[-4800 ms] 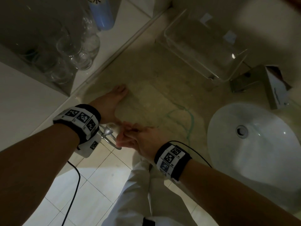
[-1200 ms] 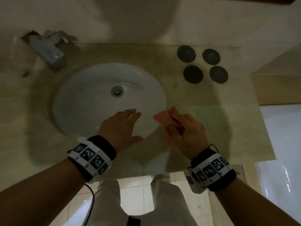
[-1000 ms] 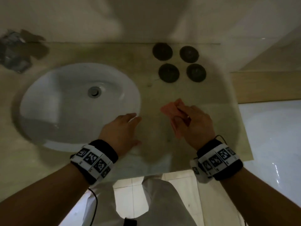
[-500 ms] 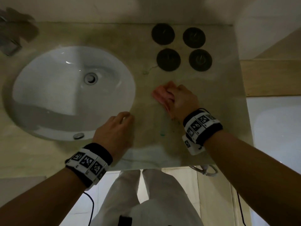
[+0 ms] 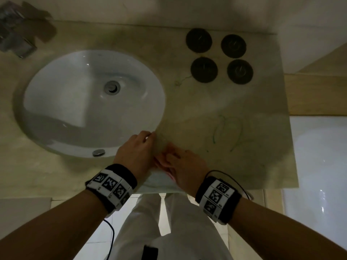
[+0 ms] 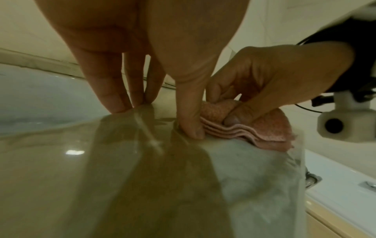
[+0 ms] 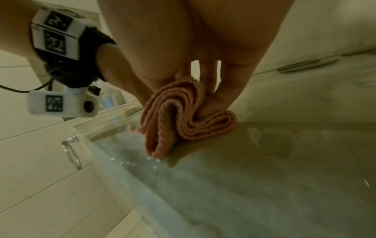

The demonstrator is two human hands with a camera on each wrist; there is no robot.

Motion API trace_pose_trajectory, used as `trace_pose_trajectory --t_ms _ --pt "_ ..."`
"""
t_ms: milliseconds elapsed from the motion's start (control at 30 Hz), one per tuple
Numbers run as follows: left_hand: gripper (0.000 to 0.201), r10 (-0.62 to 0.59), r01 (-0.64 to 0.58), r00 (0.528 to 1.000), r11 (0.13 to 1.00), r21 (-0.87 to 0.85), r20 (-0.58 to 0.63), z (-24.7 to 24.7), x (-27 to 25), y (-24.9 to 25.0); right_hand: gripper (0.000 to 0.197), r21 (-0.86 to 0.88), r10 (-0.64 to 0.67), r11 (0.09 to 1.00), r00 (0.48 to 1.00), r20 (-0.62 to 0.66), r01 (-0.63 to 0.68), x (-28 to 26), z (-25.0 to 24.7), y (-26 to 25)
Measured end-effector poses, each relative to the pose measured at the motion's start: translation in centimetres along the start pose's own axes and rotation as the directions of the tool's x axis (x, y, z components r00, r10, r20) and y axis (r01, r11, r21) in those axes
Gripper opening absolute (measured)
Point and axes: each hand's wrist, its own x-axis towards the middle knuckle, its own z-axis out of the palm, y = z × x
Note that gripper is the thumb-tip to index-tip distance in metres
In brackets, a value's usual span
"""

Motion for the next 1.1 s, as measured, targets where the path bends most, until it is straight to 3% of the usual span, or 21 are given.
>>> trace_pose_trajectory --t_ms 167,267,333,433,533,733,833,900,1000,1100 --pt "0.048 0.149 -0.148 0.985 0.989 0.022 -0.086 0.6 0.2 0.5 0.026 0.080 0.119 0.990 0.991 -0.058 -0.114 0.2 -1.7 1.1" --pt "0.057 0.219 -0.217 0.975 0.975 0.056 -0.037 1.3 0.9 0.4 0.024 0.073 0.194 0.980 0.970 -0.149 -0.185 1.3 -3.8 4.1" --pt "0.060 0.229 -0.227 0.973 0.971 0.078 -0.018 1.2 1.0 0.3 0.025 0.081 0.265 0.964 0.942 -0.207 -0.254 2.0 -5.7 6.6" --pt "0.049 0.263 -0.251 0.960 0.961 0.111 -0.101 0.6 0.8 0.6 0.047 0.142 0.417 0.908 0.886 -0.204 -0.395 2.3 -8.5 10.0" --pt "0.057 0.277 -0.256 0.952 0.955 0.152 -0.132 0.4 0.7 0.8 0.041 0.109 0.497 0.868 0.844 -0.202 -0.485 2.0 -10.3 13.0" --pt "0.080 0.146 -0.148 0.989 0.985 0.093 0.028 0.5 0.9 0.7 0.030 0.114 0.485 0.874 0.859 -0.161 -0.472 0.5 -9.3 12.8" --pt "0.078 0.151 -0.158 0.987 0.978 0.133 0.062 0.6 1.1 1.1 0.031 0.180 0.341 0.936 0.901 -0.267 -0.301 -1.3 -7.6 9.0" --pt "0.081 0.164 -0.169 0.985 0.978 0.122 0.049 0.6 1.3 1.4 0.025 0.109 0.233 0.972 0.920 -0.315 -0.209 -2.5 -5.7 6.8" --pt "0.085 0.217 -0.215 0.976 0.966 0.140 0.004 0.6 1.7 2.4 0.015 0.095 0.229 0.972 0.946 -0.228 -0.213 -3.7 -2.6 5.7" --pt "0.086 0.270 -0.261 0.962 0.951 0.166 -0.031 0.5 2.5 4.0 0.021 0.098 0.231 0.971 0.957 -0.176 -0.217 -3.9 -1.9 5.7"
